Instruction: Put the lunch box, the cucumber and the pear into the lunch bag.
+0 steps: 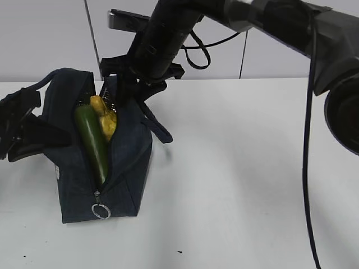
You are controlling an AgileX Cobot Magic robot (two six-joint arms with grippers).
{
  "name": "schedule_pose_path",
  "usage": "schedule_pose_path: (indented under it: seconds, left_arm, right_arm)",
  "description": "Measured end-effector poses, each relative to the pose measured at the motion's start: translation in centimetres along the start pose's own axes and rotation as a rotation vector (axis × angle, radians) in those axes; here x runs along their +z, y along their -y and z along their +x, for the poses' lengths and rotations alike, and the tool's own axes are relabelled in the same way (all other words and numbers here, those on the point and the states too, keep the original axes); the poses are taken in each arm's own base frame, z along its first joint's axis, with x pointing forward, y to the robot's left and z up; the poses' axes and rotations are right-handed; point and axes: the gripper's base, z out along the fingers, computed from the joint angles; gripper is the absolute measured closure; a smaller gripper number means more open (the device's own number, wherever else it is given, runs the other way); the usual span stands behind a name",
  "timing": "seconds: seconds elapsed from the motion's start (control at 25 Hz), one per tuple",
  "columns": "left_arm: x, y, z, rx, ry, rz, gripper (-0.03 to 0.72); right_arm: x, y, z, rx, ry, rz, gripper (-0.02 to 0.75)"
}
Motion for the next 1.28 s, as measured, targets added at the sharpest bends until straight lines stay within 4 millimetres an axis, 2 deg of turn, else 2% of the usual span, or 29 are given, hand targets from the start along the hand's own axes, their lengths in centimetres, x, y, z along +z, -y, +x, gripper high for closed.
schedule_pose_path:
  seconds: [0.12, 0.2, 0.36, 0.6, 0.76, 0.92, 1.08, 1.28]
  left_arm:
    - [0.0, 0.0, 0.0, 0.0, 0.0, 0.0, 0.707]
    - [0.0, 0.0, 0.0, 0.019, 0.003, 0.002, 0.707]
    - [0.0, 0.3, -0.2, 0.07, 0.022, 0.035, 0.707]
    - [-0.1, 1.4, -1.1, 0.112, 0.058, 0.076, 0.707]
    - [0.9, 4.3, -1.6, 0.206, 0.049, 0.126, 0.707]
    - [2.4, 7.2, -1.7, 0.286, 0.029, 0.169, 0.707]
    - [4.6, 8.5, -0.7, 0.299, -0.037, 0.199, 0.707]
    - [7.1, 8.0, 0.5, 0.279, -0.125, 0.189, 0.707]
  right_arm:
    - [0.1, 0.0, 0.0, -0.008, -0.002, 0.0, 0.677]
    - [0.1, 0.0, 0.0, -0.014, -0.002, 0.0, 0.725]
    - [-0.6, 0.0, -0.1, -0.037, 0.009, 0.026, 0.732]
    - [-4.6, -0.5, -0.4, -0.099, 0.067, 0.139, 0.732]
    - [-8.4, -0.8, -0.3, -0.112, 0.121, 0.176, 0.732]
    - [-10.9, 0.6, 1.0, -0.091, 0.103, 0.255, 0.732]
    - [-11.4, 2.4, 2.9, -0.051, 0.033, 0.304, 0.732]
    - [-10.0, 4.5, 5.1, 0.004, -0.073, 0.315, 0.732]
